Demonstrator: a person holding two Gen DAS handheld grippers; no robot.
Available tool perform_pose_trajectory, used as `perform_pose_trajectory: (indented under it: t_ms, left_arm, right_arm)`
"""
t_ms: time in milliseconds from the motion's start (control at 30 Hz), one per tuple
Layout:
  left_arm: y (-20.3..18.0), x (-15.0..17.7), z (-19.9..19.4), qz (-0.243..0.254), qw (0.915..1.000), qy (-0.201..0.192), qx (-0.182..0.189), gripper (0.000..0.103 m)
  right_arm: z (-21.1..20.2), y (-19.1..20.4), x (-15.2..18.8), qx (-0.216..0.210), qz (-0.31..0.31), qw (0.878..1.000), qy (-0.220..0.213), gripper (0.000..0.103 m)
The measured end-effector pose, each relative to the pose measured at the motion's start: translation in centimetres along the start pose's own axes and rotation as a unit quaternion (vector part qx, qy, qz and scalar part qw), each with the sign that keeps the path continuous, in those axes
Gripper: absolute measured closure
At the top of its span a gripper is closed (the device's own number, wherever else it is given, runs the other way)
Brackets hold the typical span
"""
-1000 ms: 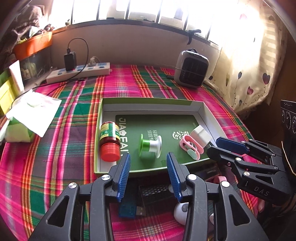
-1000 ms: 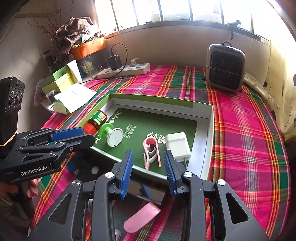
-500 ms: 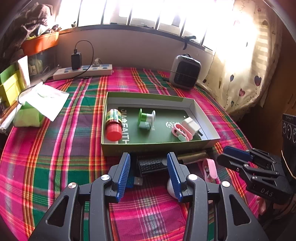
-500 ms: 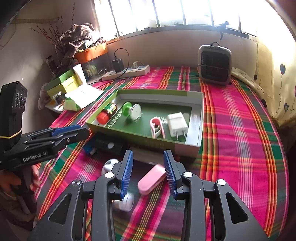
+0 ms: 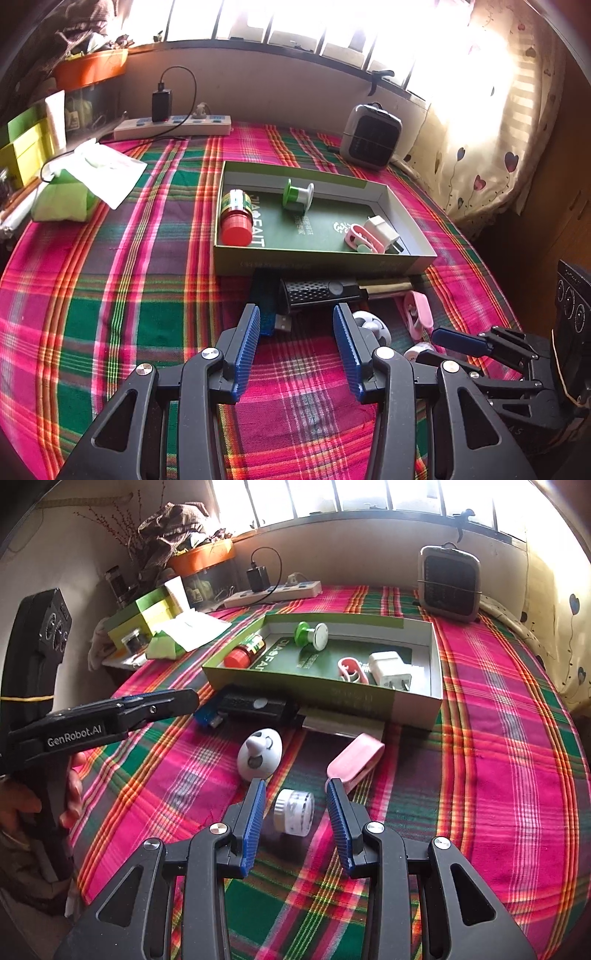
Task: Organize rigid objects
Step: 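Grasp the small white-capped jar with the right tool, then grasp the grey-and-white round object with the left tool while the right tool holds the jar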
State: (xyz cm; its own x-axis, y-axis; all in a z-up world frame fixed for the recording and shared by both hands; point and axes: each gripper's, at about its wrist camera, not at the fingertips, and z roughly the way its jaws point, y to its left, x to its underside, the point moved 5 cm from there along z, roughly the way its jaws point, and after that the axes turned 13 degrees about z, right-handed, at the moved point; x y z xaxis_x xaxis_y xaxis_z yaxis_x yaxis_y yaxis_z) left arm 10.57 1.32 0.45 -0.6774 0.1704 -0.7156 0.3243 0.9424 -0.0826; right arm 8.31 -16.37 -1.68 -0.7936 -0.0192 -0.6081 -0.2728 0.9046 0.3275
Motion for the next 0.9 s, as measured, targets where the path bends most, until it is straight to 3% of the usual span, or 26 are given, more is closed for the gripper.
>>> perform_pose_trajectory:
  t_ms: [633, 767, 900]
  left_arm:
    - [0.1, 1.4, 0.6, -0.001, 0.9997, 0.017, 0.016, 0.062]
    - [-0.4, 1.5, 1.0, 0.004, 0.9994, 0.022, 0.025, 0.062]
    - [-1.0, 1.5, 1.5, 0.007, 0.9991, 0.028, 0.031, 0.062]
  right_arm:
    - [1.4, 0.5, 1.6, 0.030, -0.006, 0.999, 0.017, 0.068]
    - [1.4, 0.4, 1.5, 0.031, -0.004, 0.999, 0.015, 0.079]
    - [1.2, 0.1, 1.6, 0.031, -0.003, 0.999, 0.014, 0.083]
